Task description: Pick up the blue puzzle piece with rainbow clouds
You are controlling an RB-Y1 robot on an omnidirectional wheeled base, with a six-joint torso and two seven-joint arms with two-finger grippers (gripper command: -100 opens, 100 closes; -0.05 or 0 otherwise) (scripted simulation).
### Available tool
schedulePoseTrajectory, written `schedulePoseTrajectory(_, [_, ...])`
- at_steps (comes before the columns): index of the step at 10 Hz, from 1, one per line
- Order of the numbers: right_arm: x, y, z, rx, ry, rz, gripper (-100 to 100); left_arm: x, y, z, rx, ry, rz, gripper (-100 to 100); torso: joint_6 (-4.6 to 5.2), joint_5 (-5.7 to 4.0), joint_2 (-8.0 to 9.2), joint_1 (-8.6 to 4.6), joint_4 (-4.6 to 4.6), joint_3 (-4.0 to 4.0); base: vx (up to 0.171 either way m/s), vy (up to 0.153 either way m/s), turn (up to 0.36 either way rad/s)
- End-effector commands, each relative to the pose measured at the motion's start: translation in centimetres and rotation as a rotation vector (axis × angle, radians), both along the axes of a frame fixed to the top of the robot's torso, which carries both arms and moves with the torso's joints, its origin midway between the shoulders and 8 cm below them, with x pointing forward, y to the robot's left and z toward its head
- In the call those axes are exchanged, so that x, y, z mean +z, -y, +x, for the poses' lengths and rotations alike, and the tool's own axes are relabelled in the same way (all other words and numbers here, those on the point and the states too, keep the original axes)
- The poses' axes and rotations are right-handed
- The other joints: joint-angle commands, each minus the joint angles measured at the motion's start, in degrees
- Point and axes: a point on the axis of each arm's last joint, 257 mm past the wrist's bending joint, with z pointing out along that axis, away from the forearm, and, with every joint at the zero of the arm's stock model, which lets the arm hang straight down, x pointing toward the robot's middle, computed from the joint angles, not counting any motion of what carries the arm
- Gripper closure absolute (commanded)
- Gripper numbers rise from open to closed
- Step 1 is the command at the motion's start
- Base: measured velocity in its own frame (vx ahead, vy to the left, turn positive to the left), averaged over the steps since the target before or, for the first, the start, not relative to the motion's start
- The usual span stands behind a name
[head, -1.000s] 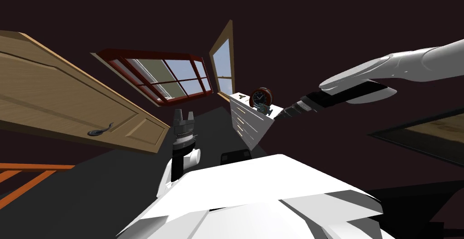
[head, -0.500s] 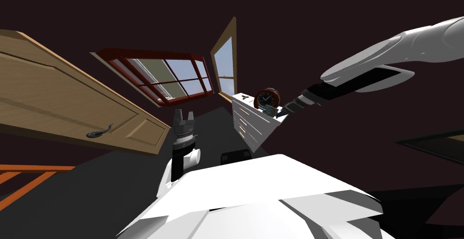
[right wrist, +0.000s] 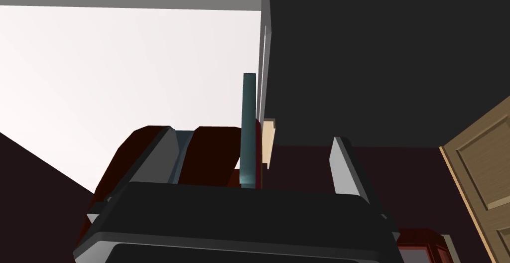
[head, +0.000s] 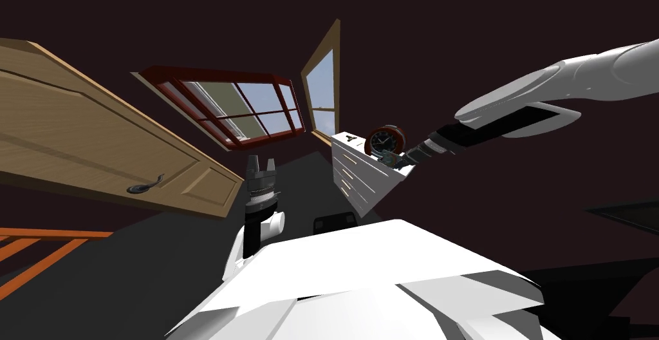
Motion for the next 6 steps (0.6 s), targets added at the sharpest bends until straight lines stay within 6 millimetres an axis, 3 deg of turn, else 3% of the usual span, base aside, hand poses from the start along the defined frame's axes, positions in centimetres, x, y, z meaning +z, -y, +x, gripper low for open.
schedulePoseTrajectory(1, [0.00, 0.00, 0.00, 0.000, 0.000, 0.000, -100, 0.00, 0.00, 0.00, 0.000, 0.000, 0.000, 0, 0.00, 0.00, 0.00, 0.00, 0.00, 0.00, 0.005, 0.026, 0.002])
schedulePoseTrajectory(2, [-0.07, 0.07, 0.02, 0.000, 0.001, -0.002, 100, 0.00, 0.00, 0.00, 0.000, 0.000, 0.000, 0, 0.01, 0.00, 0.04, -0.07, 0.02, 0.03, 0.000, 0.000, 0.000])
schedulePoseTrajectory(6, [-0.03, 0.10, 0.06, 0.000, 0.003, -0.003, 100, 0.00, 0.00, 0.00, 0.000, 0.000, 0.000, 0, 0.01, -0.05, 0.08, -0.18, 0.01, 0.04, 0.000, 0.000, 0.000])
